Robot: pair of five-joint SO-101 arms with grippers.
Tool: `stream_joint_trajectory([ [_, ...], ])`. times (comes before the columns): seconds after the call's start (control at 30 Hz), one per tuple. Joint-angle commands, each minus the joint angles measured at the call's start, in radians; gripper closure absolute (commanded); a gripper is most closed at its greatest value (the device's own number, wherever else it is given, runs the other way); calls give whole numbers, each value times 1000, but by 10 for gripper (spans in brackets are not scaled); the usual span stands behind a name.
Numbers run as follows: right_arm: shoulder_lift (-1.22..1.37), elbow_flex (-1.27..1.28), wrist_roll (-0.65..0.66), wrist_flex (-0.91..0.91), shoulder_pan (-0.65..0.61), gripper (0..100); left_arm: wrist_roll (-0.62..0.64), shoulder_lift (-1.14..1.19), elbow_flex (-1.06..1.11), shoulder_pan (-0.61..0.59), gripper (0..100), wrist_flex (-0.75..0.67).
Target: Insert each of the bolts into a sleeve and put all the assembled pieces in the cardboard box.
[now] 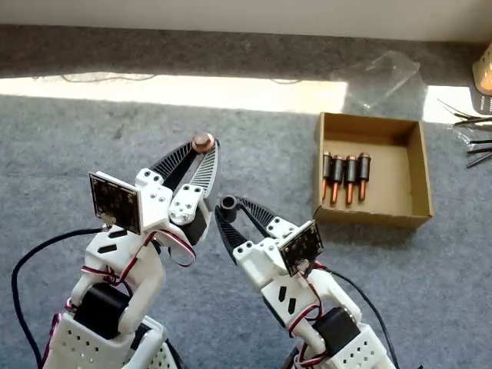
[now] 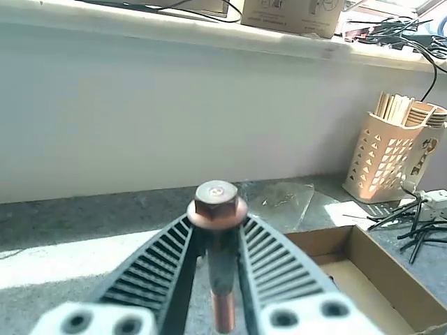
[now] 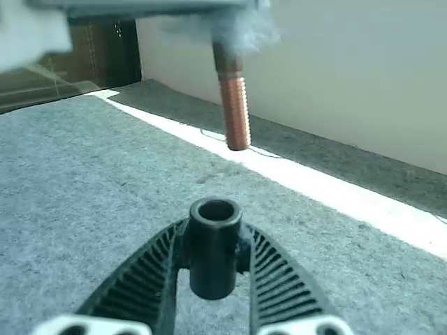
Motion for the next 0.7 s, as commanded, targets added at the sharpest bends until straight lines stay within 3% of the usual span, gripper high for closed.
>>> stream_joint_trajectory([
  [0.0, -12, 113, -2, 27, -10, 995, 23, -19, -19, 24, 994, -32],
  [0.17, -12, 113, -2, 51, -10, 995, 21, -19, -19, 24, 994, -25],
  [0.4, -12, 113, 0, 65, -8, 995, 21, -21, -73, 25, 994, 114],
  [0.67, -12, 113, 0, 65, -8, 995, -40, -21, -74, 139, 994, 138],
])
